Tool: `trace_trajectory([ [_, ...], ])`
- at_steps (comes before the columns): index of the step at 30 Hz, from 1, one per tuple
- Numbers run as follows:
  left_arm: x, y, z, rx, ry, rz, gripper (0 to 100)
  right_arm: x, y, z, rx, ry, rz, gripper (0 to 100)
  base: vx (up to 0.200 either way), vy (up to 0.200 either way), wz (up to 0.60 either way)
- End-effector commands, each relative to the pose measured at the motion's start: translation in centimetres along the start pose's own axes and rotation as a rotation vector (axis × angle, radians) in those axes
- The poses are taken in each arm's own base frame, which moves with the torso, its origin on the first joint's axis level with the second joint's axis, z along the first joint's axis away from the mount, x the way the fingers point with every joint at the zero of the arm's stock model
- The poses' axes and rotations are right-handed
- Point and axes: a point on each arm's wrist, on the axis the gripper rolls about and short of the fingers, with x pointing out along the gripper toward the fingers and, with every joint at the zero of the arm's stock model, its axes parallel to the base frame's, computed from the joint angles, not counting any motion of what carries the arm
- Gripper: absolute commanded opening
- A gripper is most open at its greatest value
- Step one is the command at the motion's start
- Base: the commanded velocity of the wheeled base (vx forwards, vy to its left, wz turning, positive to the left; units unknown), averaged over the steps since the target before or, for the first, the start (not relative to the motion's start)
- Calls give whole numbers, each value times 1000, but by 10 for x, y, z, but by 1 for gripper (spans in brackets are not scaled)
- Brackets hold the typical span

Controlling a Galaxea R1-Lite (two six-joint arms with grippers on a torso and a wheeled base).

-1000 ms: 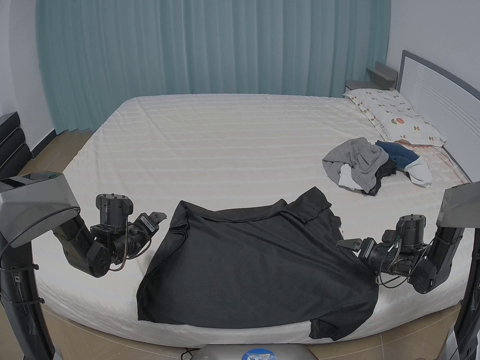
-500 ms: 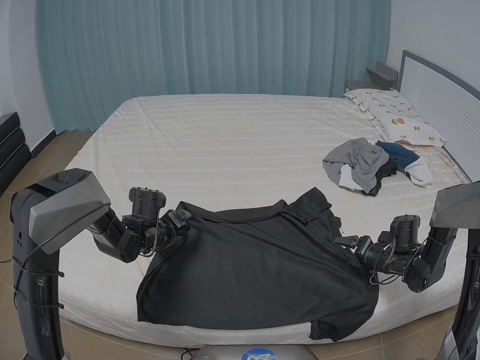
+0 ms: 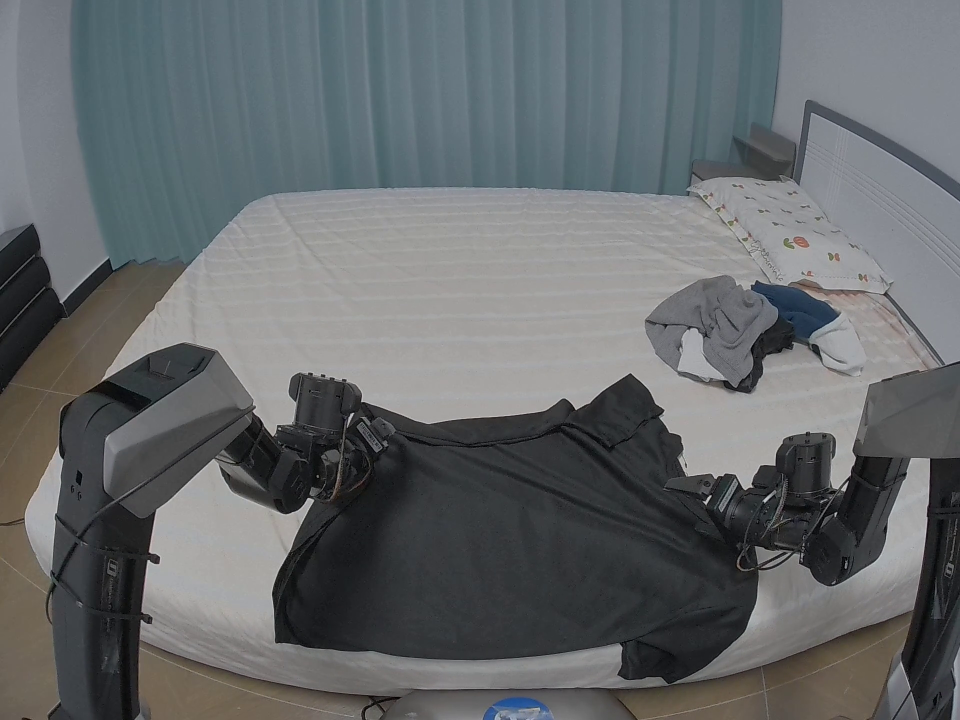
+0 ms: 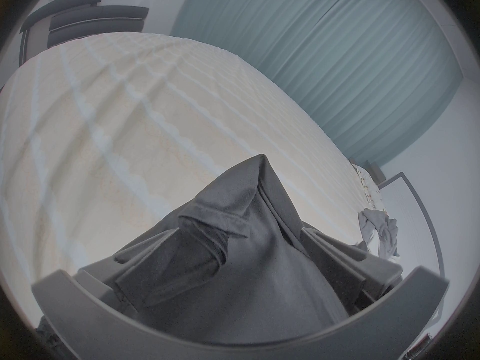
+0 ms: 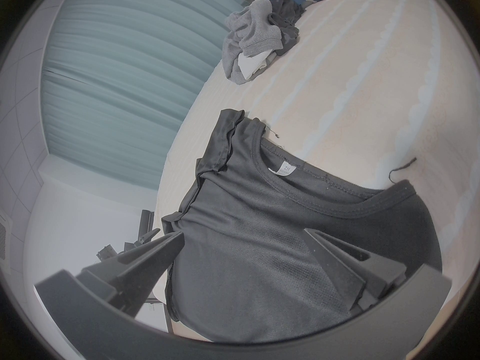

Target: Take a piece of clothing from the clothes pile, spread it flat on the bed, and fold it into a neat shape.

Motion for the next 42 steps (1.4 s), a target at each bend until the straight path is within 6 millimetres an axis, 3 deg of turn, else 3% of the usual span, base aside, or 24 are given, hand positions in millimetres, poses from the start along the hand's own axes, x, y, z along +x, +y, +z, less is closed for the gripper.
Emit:
trace_trajectory([
  [1, 22, 0, -2, 1, -25, 37, 100, 0, -1, 0, 1, 2, -1, 100, 0, 0, 0],
  [3, 24, -1, -1, 2, -27, 46, 100, 1, 0, 0, 0, 1, 0, 100, 0, 0, 0],
  [4, 26, -1, -1, 1, -31, 51, 0, 1, 0, 1, 1, -1, 2, 100, 0, 0, 0],
  [11, 28, 2, 12, -15, -86, 71, 0, 2, -1, 0, 0, 1, 0, 100, 0, 0, 0],
  [20, 29, 16, 46, -23, -153, 84, 0, 3, 0, -2, -1, 6, 1, 100, 0, 0, 0],
  [29, 47, 36, 73, 42, -212, 93, 0, 5, -3, -5, 3, 18, -9, 100, 0, 0, 0],
  [42, 75, 45, 80, 67, -330, 20, 0, 10, -6, -9, -6, 23, -6, 100, 0, 0, 0],
])
